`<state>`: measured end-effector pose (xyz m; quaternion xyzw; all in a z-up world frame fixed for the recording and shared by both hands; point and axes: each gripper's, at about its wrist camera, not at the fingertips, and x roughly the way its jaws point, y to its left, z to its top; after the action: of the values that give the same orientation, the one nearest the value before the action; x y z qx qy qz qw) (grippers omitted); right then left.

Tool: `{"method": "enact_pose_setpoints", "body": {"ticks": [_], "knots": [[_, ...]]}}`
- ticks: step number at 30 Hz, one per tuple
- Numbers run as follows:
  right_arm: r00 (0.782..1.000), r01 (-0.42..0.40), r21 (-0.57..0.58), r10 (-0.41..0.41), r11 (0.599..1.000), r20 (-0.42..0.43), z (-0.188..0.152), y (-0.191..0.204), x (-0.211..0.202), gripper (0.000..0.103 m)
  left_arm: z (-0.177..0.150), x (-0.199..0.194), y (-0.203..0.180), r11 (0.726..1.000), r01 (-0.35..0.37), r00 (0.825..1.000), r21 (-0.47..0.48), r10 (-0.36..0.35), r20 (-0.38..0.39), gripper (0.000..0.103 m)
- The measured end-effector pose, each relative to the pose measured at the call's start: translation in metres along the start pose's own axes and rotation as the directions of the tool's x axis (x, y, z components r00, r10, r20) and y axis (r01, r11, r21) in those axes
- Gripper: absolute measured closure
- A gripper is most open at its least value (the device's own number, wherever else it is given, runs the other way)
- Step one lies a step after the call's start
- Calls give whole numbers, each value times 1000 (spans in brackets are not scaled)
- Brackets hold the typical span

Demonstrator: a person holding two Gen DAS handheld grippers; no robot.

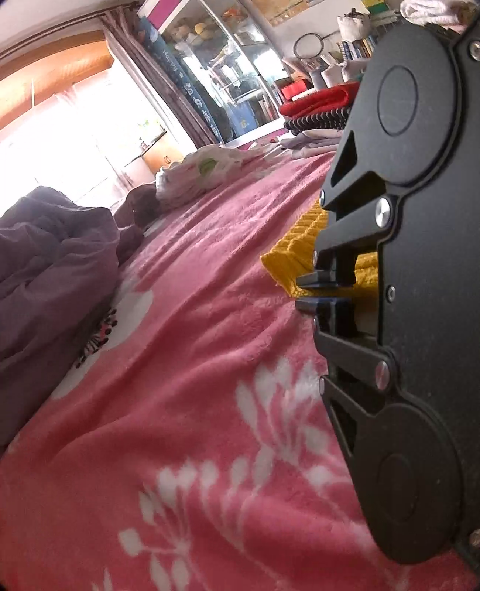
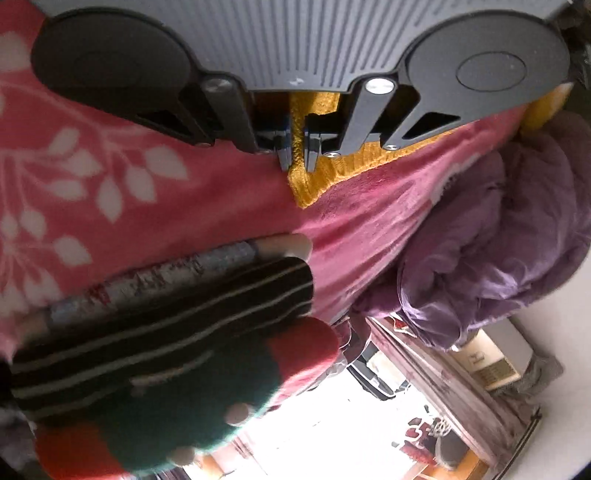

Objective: Fold clothes

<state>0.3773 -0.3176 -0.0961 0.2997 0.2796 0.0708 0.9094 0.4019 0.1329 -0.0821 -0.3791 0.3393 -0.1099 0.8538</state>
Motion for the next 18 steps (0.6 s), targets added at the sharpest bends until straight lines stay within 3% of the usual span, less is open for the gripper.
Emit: {"method": "enact_pose_setpoints", "body": {"ticks": [3, 6, 8, 11, 14, 15, 16, 18], "knots": [[1000, 19, -10, -19, 1000, -22, 2, 3, 3, 95, 3, -3, -2, 1000, 9, 1000, 11, -9, -15, 97], [1000, 18, -35, -19, 999, -26, 10, 11, -6, 81, 8, -18, -22, 994, -11, 999, 112, 5, 48, 97], [999, 44, -129, -41, 991, 22, 15, 24, -22, 77, 6, -20, -30, 990, 53, 996, 134, -61, 60, 97], [998, 11, -262, 5, 965, 57, 19, 46, -36, 77, 4, -23, -43, 975, 146, 984, 168, -161, 76, 97], [999, 15, -431, -1, 902, 34, 18, 68, -22, 79, -3, 4, -43, 984, 61, 997, 167, -68, 39, 95], [1000, 23, -424, -18, 905, 16, 19, 67, -12, 79, -3, 17, -33, 995, 33, 999, 97, -32, -8, 85], [1000, 16, -392, -24, 920, -14, 21, 59, -3, 79, -3, 30, -22, 1000, 0, 998, 27, 1, -58, 85], [996, -4, -348, -26, 938, -82, 21, 42, 16, 78, 3, 34, -6, 997, 29, 997, -77, -34, -67, 89]]}}
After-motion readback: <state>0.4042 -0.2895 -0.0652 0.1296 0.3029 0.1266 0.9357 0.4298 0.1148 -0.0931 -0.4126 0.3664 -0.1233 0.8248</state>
